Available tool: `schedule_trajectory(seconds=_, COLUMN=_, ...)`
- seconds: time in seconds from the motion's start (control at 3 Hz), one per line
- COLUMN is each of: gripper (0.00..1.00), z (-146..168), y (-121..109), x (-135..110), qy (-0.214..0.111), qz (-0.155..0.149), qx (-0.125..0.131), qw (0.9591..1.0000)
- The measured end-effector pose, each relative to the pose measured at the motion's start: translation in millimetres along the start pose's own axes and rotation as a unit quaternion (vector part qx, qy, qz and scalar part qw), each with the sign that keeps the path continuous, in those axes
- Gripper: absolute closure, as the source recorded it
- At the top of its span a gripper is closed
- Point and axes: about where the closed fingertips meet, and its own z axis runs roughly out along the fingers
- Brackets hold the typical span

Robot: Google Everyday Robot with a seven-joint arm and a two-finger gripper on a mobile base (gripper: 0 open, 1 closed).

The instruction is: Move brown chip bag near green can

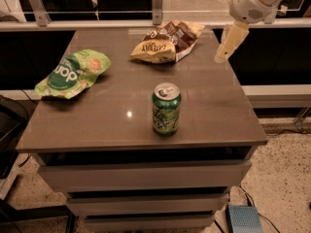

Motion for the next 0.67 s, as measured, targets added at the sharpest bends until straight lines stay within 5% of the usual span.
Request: schedule_trajectory(seconds=0.67, gripper=0.0, z=86, y=-24, x=-29, qy=-0.104, qz=0.06, qx=0.006, qw=0.9928)
